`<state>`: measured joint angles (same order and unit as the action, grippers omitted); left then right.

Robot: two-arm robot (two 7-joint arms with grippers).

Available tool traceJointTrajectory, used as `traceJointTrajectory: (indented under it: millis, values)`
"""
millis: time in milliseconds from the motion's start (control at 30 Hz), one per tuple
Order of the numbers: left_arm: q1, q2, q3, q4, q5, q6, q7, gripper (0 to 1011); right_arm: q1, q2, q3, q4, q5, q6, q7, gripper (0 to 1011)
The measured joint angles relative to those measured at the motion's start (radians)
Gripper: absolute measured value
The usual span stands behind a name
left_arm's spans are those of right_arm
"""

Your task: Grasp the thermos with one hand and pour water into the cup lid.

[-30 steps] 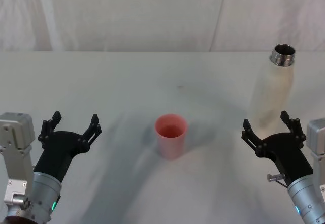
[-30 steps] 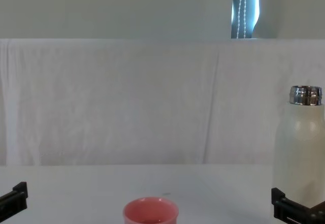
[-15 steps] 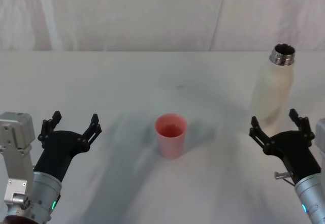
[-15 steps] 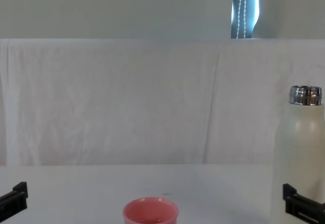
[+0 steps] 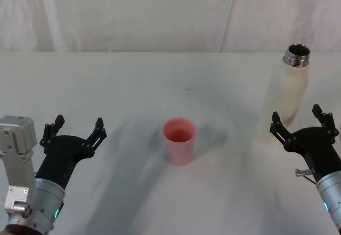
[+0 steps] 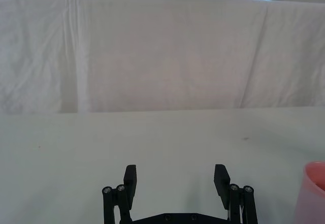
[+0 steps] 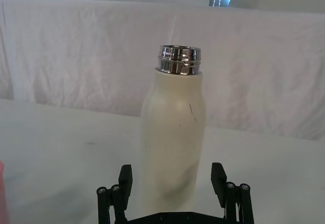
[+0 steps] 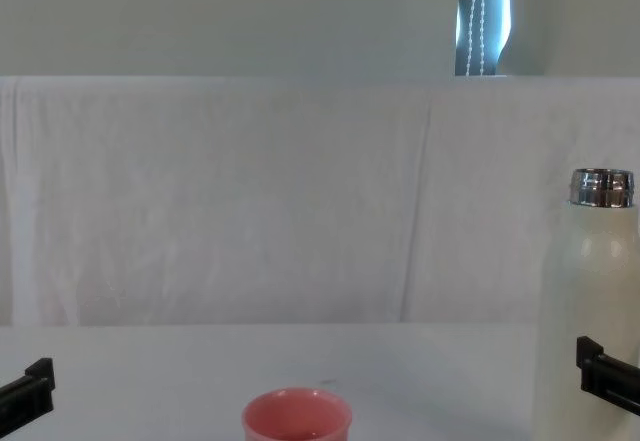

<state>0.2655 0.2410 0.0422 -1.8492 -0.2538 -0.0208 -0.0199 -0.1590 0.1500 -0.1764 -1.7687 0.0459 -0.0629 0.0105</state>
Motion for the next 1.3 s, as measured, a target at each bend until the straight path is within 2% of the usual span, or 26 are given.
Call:
traceJointTrajectory:
  millis: [733, 1300]
  values:
    - [0.000, 0.000, 0.000, 0.000, 0.000, 0.000, 0.000, 1001, 0.061, -0.069, 0.047, 0.085, 0.030, 0.009, 0.071, 1001]
    - [0.000, 0.000, 0.000, 0.000, 0.000, 0.000, 0.000, 1001, 0.106, -0.085, 0.058, 0.126, 0.040, 0.003, 0.090, 1001]
